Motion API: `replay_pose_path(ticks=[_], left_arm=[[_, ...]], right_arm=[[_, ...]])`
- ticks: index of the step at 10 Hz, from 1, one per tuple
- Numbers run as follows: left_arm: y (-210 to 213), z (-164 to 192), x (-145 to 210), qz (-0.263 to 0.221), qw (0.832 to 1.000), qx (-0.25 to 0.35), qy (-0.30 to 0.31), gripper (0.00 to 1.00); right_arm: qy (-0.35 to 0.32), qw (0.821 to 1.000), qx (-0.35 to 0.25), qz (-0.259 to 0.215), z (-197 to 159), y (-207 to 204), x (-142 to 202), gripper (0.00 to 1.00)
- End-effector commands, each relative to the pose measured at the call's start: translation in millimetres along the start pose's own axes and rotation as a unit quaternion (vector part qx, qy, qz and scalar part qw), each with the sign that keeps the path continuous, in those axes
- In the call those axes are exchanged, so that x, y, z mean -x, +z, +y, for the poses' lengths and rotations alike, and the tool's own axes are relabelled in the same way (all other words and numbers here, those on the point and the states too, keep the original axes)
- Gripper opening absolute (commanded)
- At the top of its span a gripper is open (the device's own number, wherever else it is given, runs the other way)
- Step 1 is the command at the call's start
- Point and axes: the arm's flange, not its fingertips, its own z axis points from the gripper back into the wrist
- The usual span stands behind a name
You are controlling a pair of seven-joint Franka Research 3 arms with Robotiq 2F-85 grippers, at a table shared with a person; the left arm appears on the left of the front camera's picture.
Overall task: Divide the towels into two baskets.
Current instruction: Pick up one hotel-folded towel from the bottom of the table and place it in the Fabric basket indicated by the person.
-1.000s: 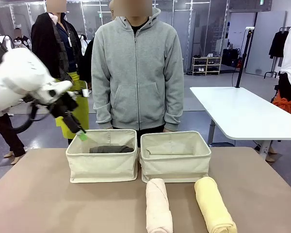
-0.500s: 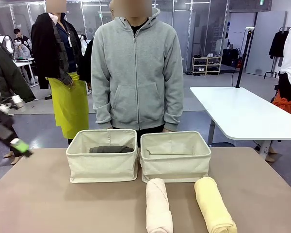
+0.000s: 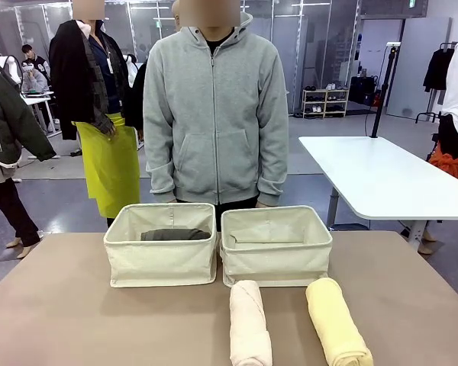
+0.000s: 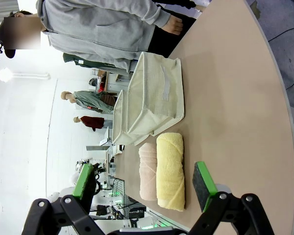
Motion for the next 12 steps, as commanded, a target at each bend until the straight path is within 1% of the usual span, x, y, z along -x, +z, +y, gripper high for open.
replay_pose_path(ticks=[1, 2, 3, 4, 5, 12], left_arm=[[1.8, 11.7, 31.5, -0.085, 0.996, 0.024, 0.034, 1.00], [7.1, 19.1, 46.6, -0.109, 0.993, 0.028, 0.042, 1.00], [8.9, 21.1, 50.3, -0.111, 0.992, 0.024, 0.046, 1.00], [7.1, 22.0, 41.0, -0.093, 0.995, 0.025, 0.028, 1.00], [11.0, 25.2, 55.9, -0.089, 0.994, 0.025, 0.058, 1.00], [11.0, 25.2, 55.9, -0.089, 0.994, 0.025, 0.058, 1.00]], right_arm=[[0.002, 1.000, -0.005, -0.003, 2.4, 0.9, 0.8, 1.00], [0.002, 1.000, -0.005, -0.003, 2.4, 0.9, 0.8, 1.00], [0.002, 1.000, -0.005, -0.003, 2.4, 0.9, 0.8, 1.00], [0.002, 1.000, -0.005, -0.003, 2.4, 0.9, 0.8, 1.00], [0.002, 1.000, -0.005, -0.003, 2.4, 0.9, 0.8, 1.00], [0.002, 1.000, -0.005, -0.003, 2.4, 0.9, 0.8, 1.00]])
